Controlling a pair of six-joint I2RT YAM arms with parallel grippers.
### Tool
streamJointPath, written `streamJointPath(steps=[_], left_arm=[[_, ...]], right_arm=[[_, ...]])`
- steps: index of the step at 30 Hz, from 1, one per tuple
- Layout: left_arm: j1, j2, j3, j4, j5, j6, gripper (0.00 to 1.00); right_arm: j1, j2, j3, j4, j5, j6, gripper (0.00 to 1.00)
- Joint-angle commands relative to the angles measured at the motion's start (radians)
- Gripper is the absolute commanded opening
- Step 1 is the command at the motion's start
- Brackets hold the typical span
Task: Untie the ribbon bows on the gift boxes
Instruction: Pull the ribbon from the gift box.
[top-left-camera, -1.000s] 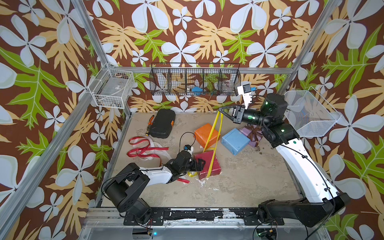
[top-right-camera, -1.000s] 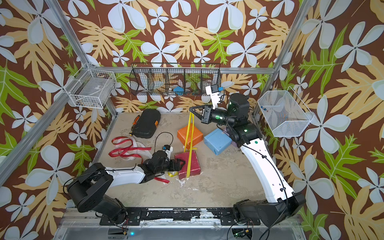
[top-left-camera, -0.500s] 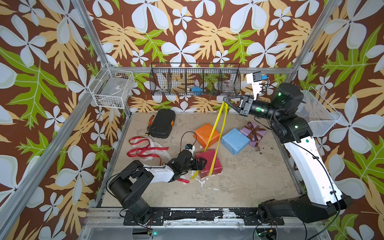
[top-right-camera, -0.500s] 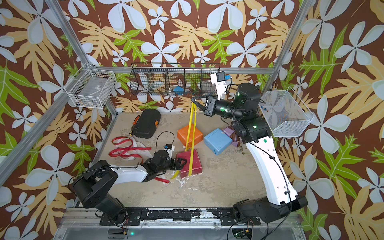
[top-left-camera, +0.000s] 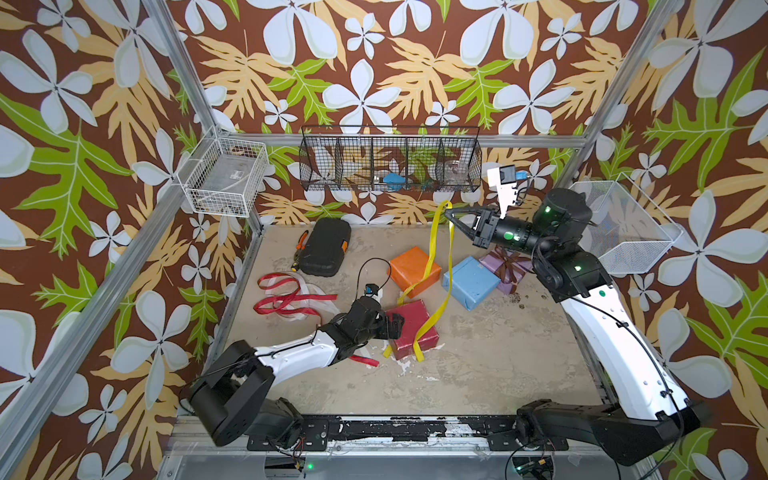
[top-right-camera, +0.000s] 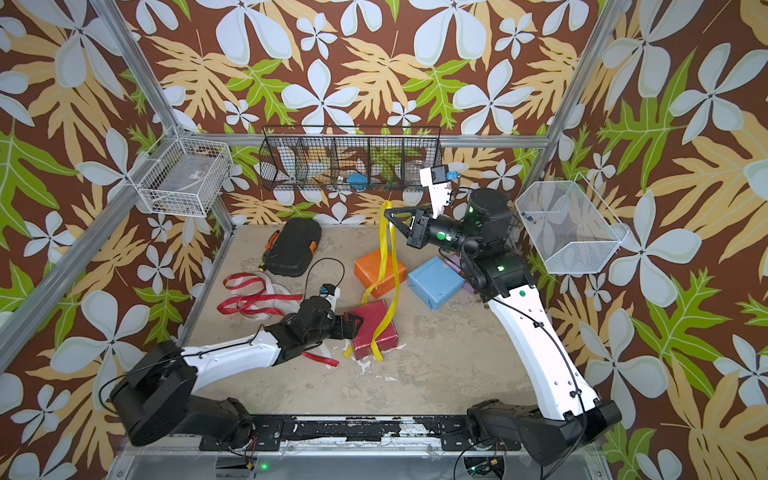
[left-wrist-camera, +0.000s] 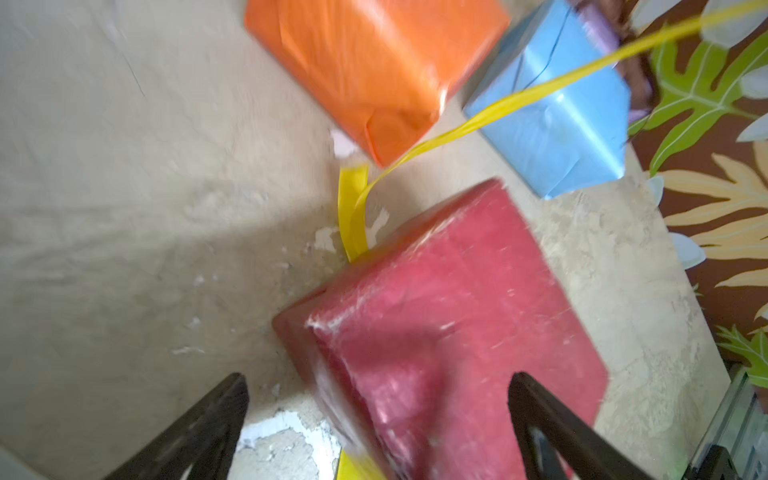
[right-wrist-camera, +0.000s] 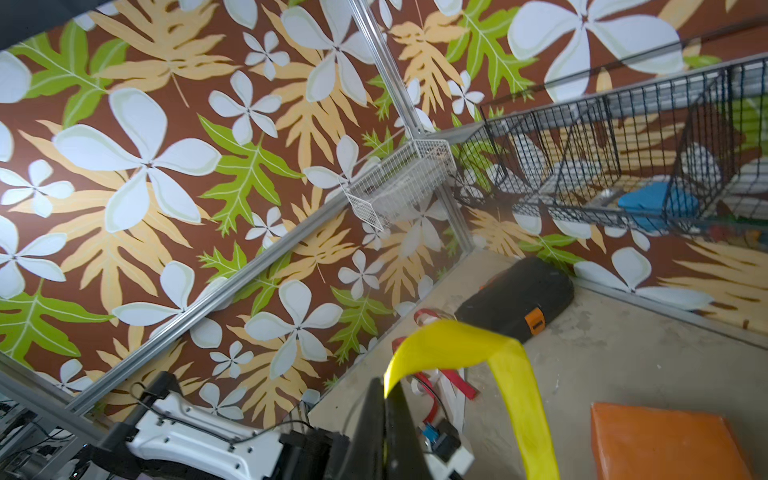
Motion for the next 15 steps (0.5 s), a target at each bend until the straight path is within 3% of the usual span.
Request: streamJointPath(steps=[1,9,15], left_arm=[[0.000,-0.102,0.042,-0.045,-0.063,0.126,1.00],[-0.009,-0.225,0.061,0.169,0.198,0.266,1.00],[-0.040,-0.190,0.042,0.403,0.280,0.324,1.00]], right_arm=[[0.000,-0.023,-0.049,0.077,-0.003,-0.024,0.00],[0.006,-0.031,-0.081,0.069,-0.007,-0.026,0.00],[0.012,-0.022,-0.085,0.067,0.006,-0.021,0.00]])
